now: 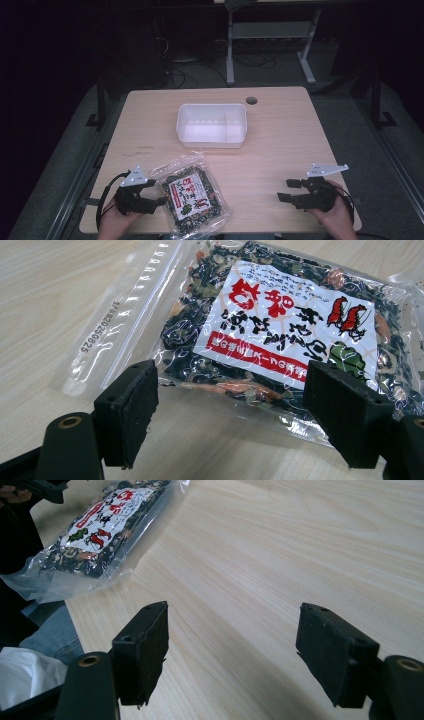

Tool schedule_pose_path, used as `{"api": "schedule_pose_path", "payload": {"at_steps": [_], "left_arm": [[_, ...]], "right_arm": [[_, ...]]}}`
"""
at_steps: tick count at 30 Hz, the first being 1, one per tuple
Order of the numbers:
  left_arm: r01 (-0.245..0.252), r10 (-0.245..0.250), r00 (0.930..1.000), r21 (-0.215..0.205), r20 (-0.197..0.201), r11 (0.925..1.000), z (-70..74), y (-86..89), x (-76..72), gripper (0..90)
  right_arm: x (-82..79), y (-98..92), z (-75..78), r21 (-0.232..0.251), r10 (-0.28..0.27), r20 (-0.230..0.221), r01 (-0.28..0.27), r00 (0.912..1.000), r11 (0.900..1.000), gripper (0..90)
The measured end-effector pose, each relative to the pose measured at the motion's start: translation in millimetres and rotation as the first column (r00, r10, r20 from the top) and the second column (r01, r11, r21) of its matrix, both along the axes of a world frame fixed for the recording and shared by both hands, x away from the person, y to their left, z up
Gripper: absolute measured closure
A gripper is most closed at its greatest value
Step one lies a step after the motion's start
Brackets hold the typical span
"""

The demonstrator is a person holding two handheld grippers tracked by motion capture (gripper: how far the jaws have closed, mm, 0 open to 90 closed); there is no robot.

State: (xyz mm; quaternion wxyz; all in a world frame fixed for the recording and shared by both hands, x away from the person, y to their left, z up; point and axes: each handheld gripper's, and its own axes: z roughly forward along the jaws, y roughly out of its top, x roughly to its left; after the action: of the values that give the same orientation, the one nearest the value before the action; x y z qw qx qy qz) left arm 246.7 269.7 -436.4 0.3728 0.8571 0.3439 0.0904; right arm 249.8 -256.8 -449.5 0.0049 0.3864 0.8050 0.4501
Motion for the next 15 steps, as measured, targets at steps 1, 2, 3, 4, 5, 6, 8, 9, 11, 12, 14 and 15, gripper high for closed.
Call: {"api": "schedule_pose_path", "payload": {"at_steps": [1, 2, 3, 4, 5, 6, 8, 9, 11, 12, 14, 15], "left_arm": [[0.0, 0.0, 1.0, 0.002, 0.0, 1.0, -0.1, 0.2, 0.0, 21.7], [0.0, 0.0, 1.0, 0.004, 0.0, 1.0, 0.0, 0.5, -0.1, 21.8], [-0.002, 0.002, 1.0, 0.004, 0.0, 1.0, 0.0, 0.6, -0.2, 21.8], [-0.004, 0.004, 1.0, 0.004, 0.001, 1.0, 0.2, 0.8, -0.3, 21.9], [-0.004, 0.004, 1.0, 0.004, 0.001, 1.0, 0.2, 0.8, -0.3, 22.0], [-0.004, 0.004, 1.0, 0.001, 0.0, 1.0, 0.6, 1.4, -0.2, 22.1], [-0.005, 0.005, 1.0, 0.003, -0.001, 1.0, 0.5, 1.7, -0.1, 22.5], [-0.005, 0.005, 1.0, 0.003, -0.002, 1.0, 0.3, 1.7, -0.1, 22.7], [-0.006, 0.006, 1.0, 0.005, -0.004, 1.0, 0.4, 1.9, -0.1, 23.6], [-0.007, 0.007, 1.0, 0.003, -0.005, 1.0, 0.5, 2.0, -0.1, 24.2], [-0.008, 0.008, 0.9999, -0.001, -0.007, 1.0, 0.8, 2.1, -0.4, 25.0], [-0.008, 0.008, 0.9999, -0.002, -0.008, 1.0, 0.9, 2.1, -0.5, 25.9]], "right_arm": [[0.1, 0.5, -0.1, 0.001, 0.002, 0.0, -0.002, 1.0, 1.0, 28.5], [0.1, 1.1, -0.1, 0.001, 0.002, -0.001, -0.002, 1.0, 1.0, 28.5], [0.3, 1.6, -0.4, 0.001, 0.004, 0.003, -0.004, 1.0, 1.0, 28.5], [0.4, 2.1, -0.5, 0.0, 0.006, 0.003, -0.006, 1.0, 1.0, 28.5], [0.0, 3.0, -0.4, -0.001, 0.006, -0.002, -0.006, 1.0, 1.0, 28.5], [-0.3, 3.6, -0.4, -0.002, 0.006, -0.005, -0.006, 1.0, 1.0, 28.4], [-0.1, 4.8, -0.5, -0.001, 0.012, -0.001, -0.012, 0.9999, 1.0, 28.4], [-0.1, 5.6, -0.5, 0.002, 0.012, -0.002, -0.012, 0.9999, 1.0, 28.4], [0.3, 7.0, -0.5, 0.003, 0.015, -0.002, -0.015, 0.9999, 1.0, 28.4], [0.5, 7.9, -0.6, 0.004, 0.015, -0.003, -0.015, 0.9999, 1.0, 28.4], [1.2, 9.9, -0.7, 0.002, 0.019, -0.003, -0.019, 0.9998, 1.0, 28.4], [1.6, 11.0, -0.7, 0.003, 0.023, -0.001, -0.023, 0.9997, 1.0, 28.4]]}}
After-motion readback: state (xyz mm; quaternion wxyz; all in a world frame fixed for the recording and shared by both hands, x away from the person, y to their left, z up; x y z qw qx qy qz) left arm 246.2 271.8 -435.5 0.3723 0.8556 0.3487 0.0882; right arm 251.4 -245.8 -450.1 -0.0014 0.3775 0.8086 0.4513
